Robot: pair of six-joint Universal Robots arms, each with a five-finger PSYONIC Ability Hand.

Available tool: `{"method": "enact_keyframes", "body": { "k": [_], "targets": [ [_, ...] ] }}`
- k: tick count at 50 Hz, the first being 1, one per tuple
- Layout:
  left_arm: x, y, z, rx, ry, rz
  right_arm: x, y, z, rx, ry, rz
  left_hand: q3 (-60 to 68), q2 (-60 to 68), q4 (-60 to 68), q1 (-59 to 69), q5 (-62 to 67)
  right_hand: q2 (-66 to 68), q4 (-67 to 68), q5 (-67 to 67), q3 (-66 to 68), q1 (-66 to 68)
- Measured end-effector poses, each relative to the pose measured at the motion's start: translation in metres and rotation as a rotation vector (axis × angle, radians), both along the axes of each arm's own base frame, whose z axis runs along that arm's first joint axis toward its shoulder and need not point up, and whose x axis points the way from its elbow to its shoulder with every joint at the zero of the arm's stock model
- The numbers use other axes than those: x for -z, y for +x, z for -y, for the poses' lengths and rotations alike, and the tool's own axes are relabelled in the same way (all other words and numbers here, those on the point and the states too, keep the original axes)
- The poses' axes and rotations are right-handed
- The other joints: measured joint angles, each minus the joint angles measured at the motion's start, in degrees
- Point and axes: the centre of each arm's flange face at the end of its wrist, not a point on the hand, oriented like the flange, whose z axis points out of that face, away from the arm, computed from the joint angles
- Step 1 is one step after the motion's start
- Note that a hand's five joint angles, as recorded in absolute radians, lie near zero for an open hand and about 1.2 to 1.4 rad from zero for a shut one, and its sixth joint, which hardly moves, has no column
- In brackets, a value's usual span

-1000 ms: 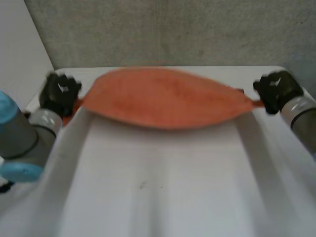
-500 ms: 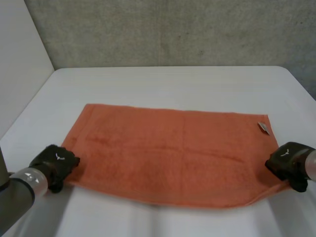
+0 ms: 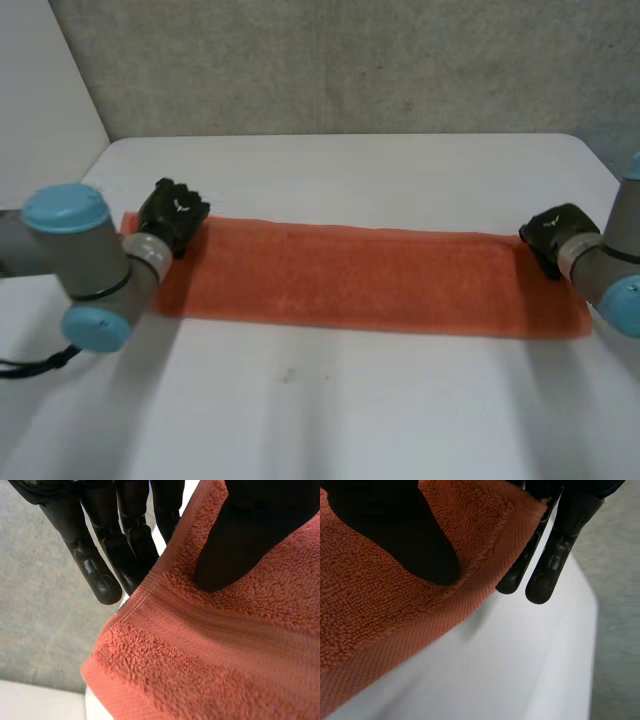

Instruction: Fold the laundry

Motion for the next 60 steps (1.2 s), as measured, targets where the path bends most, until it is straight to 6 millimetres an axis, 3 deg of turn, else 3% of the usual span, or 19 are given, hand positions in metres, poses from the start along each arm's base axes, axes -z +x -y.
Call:
{"method": "enact_keyframes", "body": {
  "k": [5,11,13,14,15,16,17,18,19,21,27,32,39,46,54,60],
  "targets": [
    [0.012,-0.012,0.027,0.009,-0.04,-0.011,0.002,0.006,0.023,0.024,-0.114,-0.004,0.0,0.0,0.0,0.0,0.0,0.0,0.0,0.0,0.0,0.0],
    [0.023,-0.016,0.044,0.013,-0.061,-0.018,0.008,0.015,0.04,0.027,-0.175,-0.004,0.0,0.0,0.0,0.0,0.0,0.0,0.0,0.0,0.0,0.0],
    [0.026,-0.017,0.045,0.018,-0.063,-0.019,0.01,0.018,0.043,0.024,-0.183,-0.003,0.0,0.0,0.0,0.0,0.0,-7.7,-8.7,-7.2,-8.2,-5.8],
    [0.027,-0.018,0.045,0.027,-0.064,-0.021,0.01,0.019,0.043,0.023,-0.185,-0.003,-4.1,-5.2,-4.1,-5.0,-4.0,-12.7,-12.6,-10.8,-13.2,-9.7],
    [0.029,-0.021,0.045,0.041,-0.067,-0.024,0.011,0.021,0.044,0.023,-0.187,-0.003,-9.8,-9.8,-8.6,-10.0,-8.4,-25.2,-24.9,-22.6,-25.5,-21.8],
    [0.03,-0.023,0.044,0.056,-0.07,-0.026,0.012,0.023,0.044,0.023,-0.187,-0.003,-22.7,-24.1,-23.0,-26.5,-22.7,-27.6,-27.2,-24.9,-26.6,-24.0],
    [0.03,-0.026,0.041,0.078,-0.076,-0.03,0.013,0.024,0.044,0.028,-0.187,-0.003,-31.9,-32.3,-31.4,-35.9,-30.9,-38.7,-38.4,-36.1,-37.8,-34.1],
    [0.03,-0.029,0.039,0.097,-0.083,-0.034,0.014,0.025,0.043,0.033,-0.185,-0.002,-31.9,-32.3,-31.4,-35.9,-30.9,-49.0,-49.4,-47.4,-48.8,-41.2],
    [0.029,-0.031,0.037,0.11,-0.09,-0.037,0.014,0.025,0.043,0.038,-0.183,0.0,-47.0,-47.5,-47.1,-50.0,-44.8,-51.5,-52.4,-50.5,-52.3,-42.8],
    [0.023,-0.038,0.03,0.155,-0.131,-0.053,0.012,0.025,0.04,0.06,-0.179,0.016,-55.7,-56.2,-56.3,-53.4,-51.3,-54.4,-55.3,-53.9,-55.7,-44.3],
    [-0.003,-0.044,0.018,0.194,-0.235,-0.084,-0.01,0.02,0.029,0.097,-0.189,0.07,-56.3,-57.3,-56.9,-53.4,-51.4,-54.7,-55.4,-54.0,-55.9,-44.3],
    [-0.029,-0.038,0.001,0.19,-0.278,-0.098,-0.042,0.013,0.004,0.092,-0.198,0.129,-56.3,-57.3,-56.9,-53.4,-51.4,-54.7,-55.4,-54.0,-55.9,-44.3],
    [-0.045,-0.021,-0.024,0.161,-0.238,-0.124,-0.06,0.011,-0.03,0.014,-0.164,0.167,-56.3,-57.3,-56.9,-53.4,-51.4,-54.7,-55.4,-54.0,-55.9,-44.3],
    [-0.048,-0.002,-0.055,0.126,-0.129,-0.228,-0.051,-0.007,-0.054,-0.013,-0.045,0.196,-56.3,-57.3,-56.9,-53.4,-51.4,-54.5,-55.4,-54.0,-55.8,-44.3],
    [-0.045,0.012,-0.077,0.086,0.005,-0.377,-0.029,-0.029,-0.063,0.022,0.073,0.245,-56.3,-57.3,-56.9,-53.4,-51.4,-51.8,-53.4,-51.8,-52.4,-43.7],
    [-0.04,0.017,-0.081,0.06,0.071,-0.439,-0.018,-0.04,-0.059,0.032,0.086,0.271,-56.3,-57.3,-56.9,-53.4,-51.4,-48.8,-49.9,-49.1,-49.3,-40.3]
  ]
}}
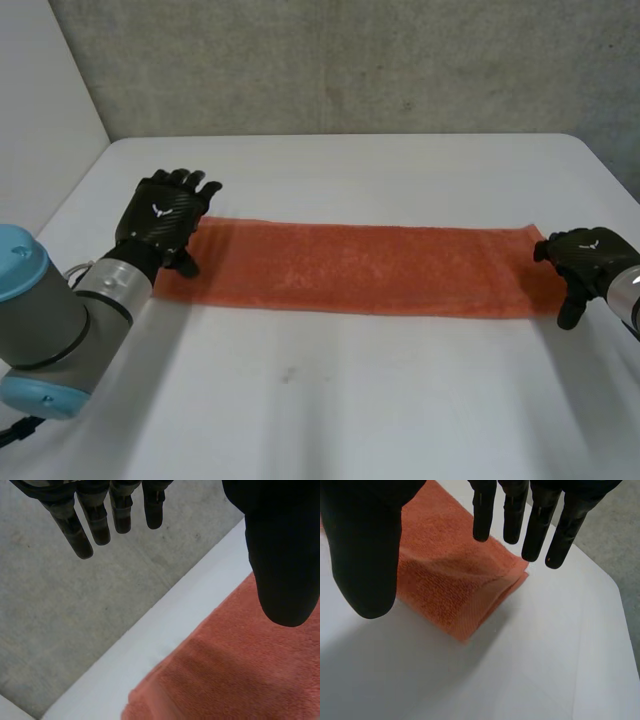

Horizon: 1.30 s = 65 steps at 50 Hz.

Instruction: Fold the laundry

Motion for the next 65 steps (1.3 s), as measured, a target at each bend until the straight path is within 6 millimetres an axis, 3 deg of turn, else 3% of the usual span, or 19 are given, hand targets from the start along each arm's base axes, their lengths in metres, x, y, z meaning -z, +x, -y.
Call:
{"method": "enact_keyframes", "body": {
  "k": [13,24,25,31,37,42,45,50,51,53,54,56,57,58,59,60,63,64,65],
  "targets": [
    [0.004,0.002,-0.001,-0.004,0.02,-0.003,0.026,-0.01,0.02,0.01,-0.031,0.011,0.0,0.0,0.0,0.0,0.0,19.8,19.3,18.1,19.2,17.0],
    [0.006,0.002,-0.002,-0.002,0.021,-0.001,0.034,-0.012,0.025,0.012,-0.014,0.01,0.0,0.0,0.0,0.0,0.0,31.7,31.4,29.7,31.2,26.4],
    [0.006,0.002,-0.002,-0.002,0.021,-0.001,0.035,-0.012,0.026,0.014,-0.012,0.01,0.0,0.0,0.0,0.0,0.0,45.8,45.3,43.5,44.9,37.0],
    [0.006,0.002,-0.002,-0.004,0.021,-0.001,0.034,-0.021,0.031,0.044,-0.022,0.005,0.0,0.0,0.0,0.0,0.0,48.7,49.7,47.0,49.0,38.7],
    [0.006,0.003,-0.001,-0.008,0.021,-0.001,0.025,-0.042,0.041,0.109,-0.062,-0.012,0.0,0.0,0.0,0.0,0.0,48.7,49.7,47.1,49.0,38.7],
    [0.005,0.005,-0.001,-0.013,0.023,0.0,-0.007,-0.091,0.071,0.263,-0.175,-0.089,0.0,0.0,0.0,0.0,0.0,48.7,49.7,47.3,49.0,38.9],
    [0.005,0.005,0.0,-0.015,0.023,0.0,-0.021,-0.103,0.08,0.297,-0.214,-0.136,0.0,0.0,0.0,0.0,0.0,48.7,49.7,47.3,49.0,38.9],
    [0.005,0.006,0.0,-0.018,0.022,0.0,-0.038,-0.094,0.086,0.272,-0.261,-0.18,0.0,0.0,0.0,0.0,0.0,48.7,49.9,47.7,49.0,39.2],
    [0.005,0.007,0.0,-0.02,0.022,0.0,-0.048,-0.073,0.087,0.219,-0.294,-0.183,0.0,0.0,0.0,0.0,0.0,48.7,49.9,47.7,49.0,39.2],
    [0.004,0.007,0.0,-0.02,0.022,0.0,-0.053,-0.062,0.086,0.192,-0.309,-0.18,0.0,0.0,0.0,0.0,0.0,48.7,49.9,47.7,49.0,39.2],
    [0.004,0.007,0.0,-0.02,0.021,0.0,-0.064,-0.026,0.081,0.105,-0.35,-0.16,0.0,0.0,0.0,0.0,0.0,48.7,49.9,47.8,49.1,39.4],
    [0.003,0.007,0.0,-0.021,0.02,-0.001,-0.067,-0.013,0.079,0.075,-0.365,-0.152,0.0,0.0,0.0,0.0,0.0,48.7,49.9,47.8,49.1,39.5],
    [0.003,0.007,0.0,-0.021,0.019,-0.001,-0.078,0.032,0.065,-0.034,-0.408,-0.121,0.0,0.0,0.0,0.0,0.0,48.7,49.9,47.8,49.1,39.5],
    [0.003,0.007,0.0,-0.021,0.019,-0.001,-0.078,0.032,0.065,-0.034,-0.408,-0.121,0.0,0.0,0.0,0.0,0.0,48.7,49.9,47.8,49.1,39.5],
    [0.002,0.008,0.0,-0.021,0.018,-0.001,-0.087,0.076,0.048,-0.144,-0.447,-0.088,0.0,0.0,0.0,0.0,0.0,48.7,49.9,47.9,49.1,39.5],
    [0.002,0.008,0.0,-0.021,0.018,-0.001,-0.087,0.076,0.048,-0.144,-0.447,-0.088,0.0,0.0,0.0,0.0,0.0,48.7,49.9,47.9,49.1,39.5],
    [0.002,0.008,-0.001,-0.022,0.018,-0.001,-0.091,0.146,0.009,-0.335,-0.494,-0.03,0.0,0.0,0.0,0.0,0.0,48.7,49.9,47.9,49.1,39.5],
    [0.002,0.008,-0.001,-0.022,0.018,-0.001,-0.091,0.146,0.009,-0.335,-0.494,-0.03,0.0,0.0,0.0,0.0,0.0,48.7,49.9,47.9,49.1,39.5],
    [0.002,0.008,-0.002,-0.022,0.018,-0.001,-0.089,0.171,-0.008,-0.407,-0.506,-0.009,0.0,0.0,0.0,0.0,0.0,48.7,49.9,47.9,49.1,39.5]
  ]
}}
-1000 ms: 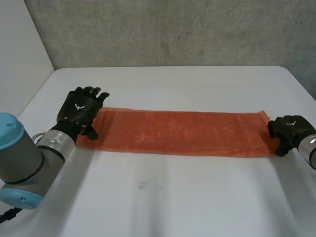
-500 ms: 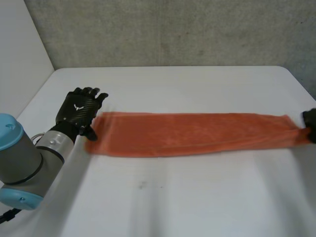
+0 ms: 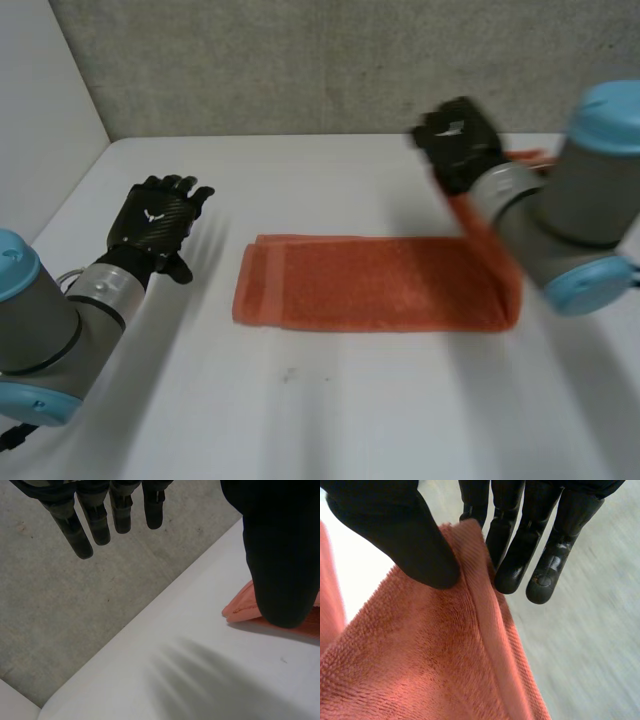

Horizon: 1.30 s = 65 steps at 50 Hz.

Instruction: Fold the laundry

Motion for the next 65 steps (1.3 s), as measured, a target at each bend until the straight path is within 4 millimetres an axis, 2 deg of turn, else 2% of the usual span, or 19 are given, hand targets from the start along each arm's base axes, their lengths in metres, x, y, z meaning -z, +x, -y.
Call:
{"method": "enact_keyframes", "body": {
  "k": [1,2,3,4,7,8,13,19,24,32,35,41,43,53,54,57,58,61,65],
  "targets": [
    [0.0,0.0,0.0,0.0,0.0,0.0,0.0,0.0,0.0,0.0,0.0,0.0,0.0,0.0,0.0,0.0,0.0,0.0,0.0,0.0,0.0,0.0],
    [0.0,0.0,0.0,0.0,0.0,0.0,0.006,0.025,-0.019,-0.084,-0.003,0.001,0.0,0.0,0.0,0.0,0.0,0.0,0.0,0.0,0.0,0.0],
    [0.0,0.0,0.0,0.0,0.0,0.0,0.006,0.025,-0.019,-0.084,-0.003,0.001,0.0,0.0,0.0,0.0,0.0,0.0,0.0,0.0,0.0,0.0],
    [0.0,0.0,-0.001,0.0,0.002,0.0,0.026,0.063,-0.055,-0.224,0.016,-0.01,0.0,0.0,0.0,0.0,0.0,-0.5,-0.2,-0.1,-0.2,-0.3],
    [0.001,0.0,-0.001,0.0,0.004,0.001,0.053,0.089,-0.087,-0.336,0.056,-0.038,0.0,0.0,0.0,0.0,0.0,-2.3,-2.7,-2.0,-2.5,-1.8],
    [0.001,0.0,-0.001,0.0,0.005,0.001,0.064,0.096,-0.098,-0.365,0.075,-0.054,0.0,0.0,0.0,0.0,0.0,-30.7,-30.3,-27.6,-29.8,-24.5],
    [0.002,0.001,-0.002,0.0,0.008,0.002,0.098,0.101,-0.115,-0.371,0.14,-0.123,0.0,0.0,0.0,0.0,0.0,-53.9,-55.0,-52.3,-54.9,-43.4],
    [0.002,0.001,-0.002,0.0,0.009,0.002,0.104,0.076,-0.093,-0.196,0.185,-0.164,0.0,0.0,0.0,0.0,0.0,-54.8,-55.3,-52.9,-55.8,-43.7],
    [0.002,0.0,-0.002,0.002,0.009,0.002,0.093,0.03,-0.064,-0.014,0.255,-0.125,0.0,0.0,0.0,0.0,0.0,-54.8,-55.3,-52.9,-55.8,-43.7],
    [0.004,-0.001,-0.004,0.007,0.014,0.003,0.099,-0.031,-0.051,0.128,0.432,-0.01,0.0,0.0,0.0,0.0,0.0,-54.2,-54.9,-52.5,-55.0,-43.2],
    [0.004,-0.002,-0.005,0.012,0.015,0.003,0.106,-0.049,-0.047,0.171,0.471,0.011,0.0,0.0,0.0,0.0,0.0,-43.5,-45.1,-43.3,-44.5,-34.9],
    [0.005,-0.004,-0.007,0.017,0.017,0.004,0.116,-0.07,-0.04,0.225,0.487,0.02,0.0,0.0,0.0,0.0,0.0,-31.5,-33.0,-31.9,-32.4,-24.2],
    [0.005,-0.004,-0.007,0.018,0.017,0.004,0.121,-0.078,-0.036,0.248,0.478,0.027,0.0,0.0,0.0,0.0,0.0,-4.1,-5.7,-5.7,-5.2,-4.4],
    [0.005,-0.004,-0.007,0.018,0.017,0.004,0.114,-0.083,-0.018,0.264,0.393,0.056,0.0,0.0,0.0,0.0,0.0,0.2,-0.2,-0.6,-0.2,-3.0],
    [0.004,-0.004,-0.008,0.018,0.016,0.003,0.09,-0.068,-0.006,0.225,0.293,0.074,0.0,0.0,0.0,0.0,0.0,0.2,-0.1,-0.4,-0.2,-2.2],
    [0.002,-0.004,-0.008,0.018,0.013,0.001,0.084,-0.06,-0.006,0.203,0.272,0.079,0.0,0.0,0.0,0.0,0.0,0.2,-0.1,-0.4,-0.2,-2.2],
    [0.001,-0.004,-0.008,0.018,0.01,-0.001,0.074,-0.046,-0.008,0.164,0.244,0.087,0.0,0.0,0.0,0.0,0.0,0.2,-0.1,-0.3,-0.2,-2.2],
    [-0.006,-0.004,-0.009,0.017,-0.001,-0.009,0.049,0.015,-0.034,-0.025,0.181,0.103,0.0,0.0,0.0,0.0,0.0,0.2,0.0,0.2,-0.1,-2.2],
    [-0.014,-0.004,-0.011,0.016,-0.002,-0.027,0.056,0.063,-0.07,-0.205,0.21,0.076,0.0,0.0,0.0,0.0,0.0,0.2,0.0,0.3,-0.1,-1.4]
  ]
}}
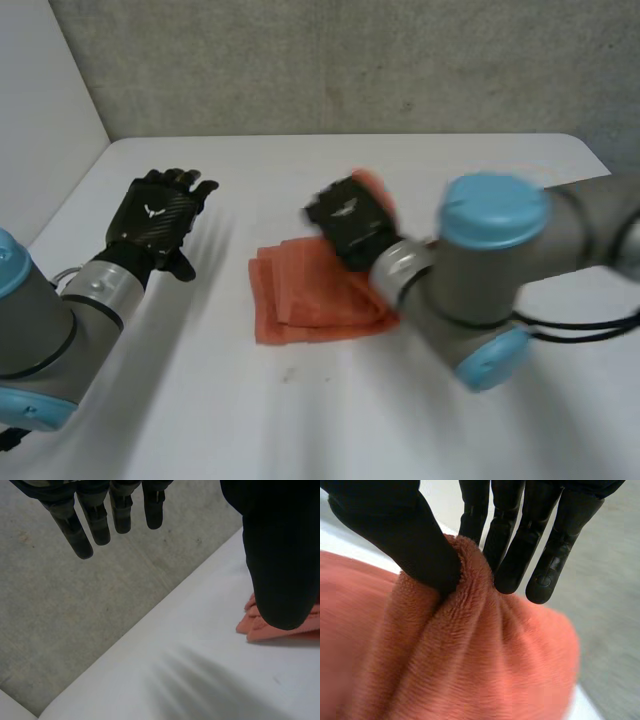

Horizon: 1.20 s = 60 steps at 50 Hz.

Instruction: Fold the laundry

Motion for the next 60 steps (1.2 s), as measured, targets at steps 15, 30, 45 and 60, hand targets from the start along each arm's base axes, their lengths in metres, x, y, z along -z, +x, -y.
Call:
{"method": "enact_keyframes", "body": {
  "k": [15,30,45,60],
  "targets": [
    [-0.026,-0.024,-0.001,0.034,0.103,-0.128,0.011,0.028,-0.03,-0.02,0.031,-0.046,0.0,0.0,0.0,0.0,0.0,-54.9,-55.3,-53.2,-55.6,-42.2],
    [0.032,-0.104,-0.008,0.017,0.316,-0.158,0.014,-0.011,0.016,0.168,0.361,0.087,0.0,0.0,0.0,0.0,0.0,-54.9,-55.3,-53.2,-55.6,-42.2],
    [0.073,-0.088,-0.009,-0.057,0.448,-0.057,0.061,-0.024,0.038,0.248,0.548,-0.006,-0.4,0.0,0.0,-1.2,0.0,-55.7,-55.3,-53.7,-55.9,-44.6],
    [-0.104,-0.064,-0.014,-0.039,0.09,-0.286,-0.107,-0.075,0.057,0.351,0.236,0.406,-0.4,0.0,0.0,-1.2,-0.1,-55.7,-55.3,-53.7,-55.9,-44.6]
  ]
}}
